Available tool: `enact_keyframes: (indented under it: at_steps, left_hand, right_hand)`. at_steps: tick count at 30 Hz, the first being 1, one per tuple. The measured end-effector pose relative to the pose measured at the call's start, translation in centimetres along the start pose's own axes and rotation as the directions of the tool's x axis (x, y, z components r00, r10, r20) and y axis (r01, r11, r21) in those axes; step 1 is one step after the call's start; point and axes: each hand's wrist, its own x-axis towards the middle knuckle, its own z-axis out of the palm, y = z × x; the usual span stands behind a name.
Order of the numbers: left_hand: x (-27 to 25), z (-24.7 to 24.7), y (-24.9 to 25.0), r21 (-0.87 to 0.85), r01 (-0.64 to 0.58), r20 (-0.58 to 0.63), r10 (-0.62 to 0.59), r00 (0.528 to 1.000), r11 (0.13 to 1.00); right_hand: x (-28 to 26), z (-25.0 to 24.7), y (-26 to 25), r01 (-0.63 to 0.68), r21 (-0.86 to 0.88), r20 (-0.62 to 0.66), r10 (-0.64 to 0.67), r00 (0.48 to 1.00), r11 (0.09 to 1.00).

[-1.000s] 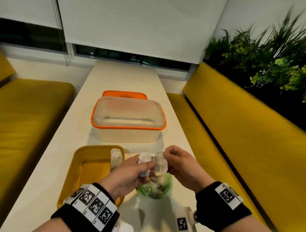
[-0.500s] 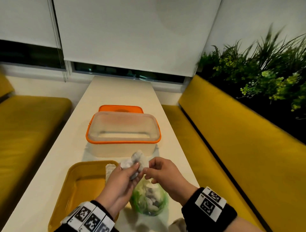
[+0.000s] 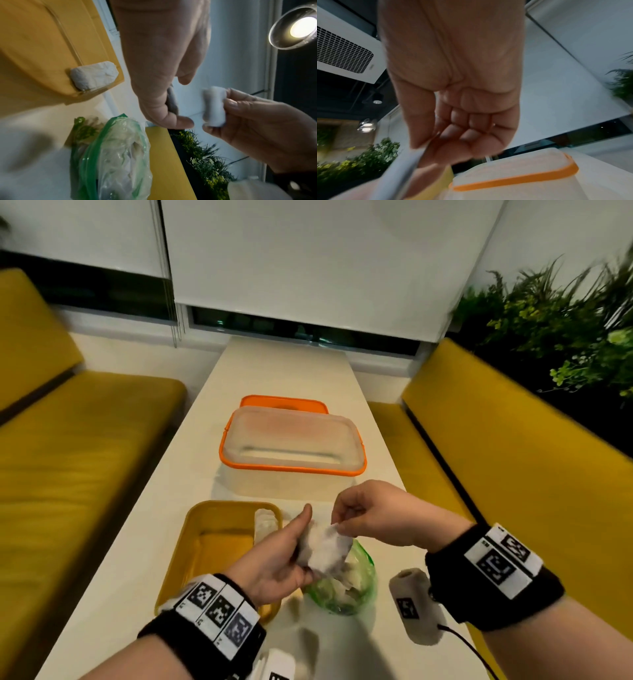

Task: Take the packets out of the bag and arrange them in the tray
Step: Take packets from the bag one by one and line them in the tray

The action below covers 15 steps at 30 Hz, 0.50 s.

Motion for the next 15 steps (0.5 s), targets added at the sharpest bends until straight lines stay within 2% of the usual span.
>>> enact_keyframes:
  at_steps: [3,5,9,10,13,15]
  left_hand:
    - [-0.3,-0.1,-0.3,0.033,0.053,0.152,-0.057,0.987,0.998]
    - [-0.6,-0.6,-0.4,0.049,0.018,0.170,-0.026,0.985,0.999]
    - [-1.0,-1.4,-0.4,0.023,-0.086,0.057,0.084,0.995,0.996]
    - [-1.0,-1.7,-0.4,0.002,-0.094,0.015,0.094,0.995,0.996]
    - [-1.3,-2.5,-0.1,-0.040,-0.118,-0.114,0.113,0.987,0.992]
    - [-1.4,-2.7,0.0,-0.055,-0.138,-0.164,0.128,0.978,0.989]
  right_hand:
    - [0.7,1.4,-0.3,0.042,-0.140,0.045,-0.036,0.998,0.989]
    - [1.2,2.5,-0.2,0.065,-0.169,-0.008,-0.068,0.998,0.983]
    - [1.6,4.0,1.9,0.005,-0.150,-0.293,-0.050,0.955,0.989]
    - [1.5,4.5,3.0,-0.036,-0.197,-0.291,-0.023,0.957,0.980]
    - [0.9,7.1,6.1,-0.147,-0.436,-0.134,0.097,0.986,0.888]
    - [0.7,9.0,7.3,-0.167,-0.564,-0.128,0.115,0.985,0.809]
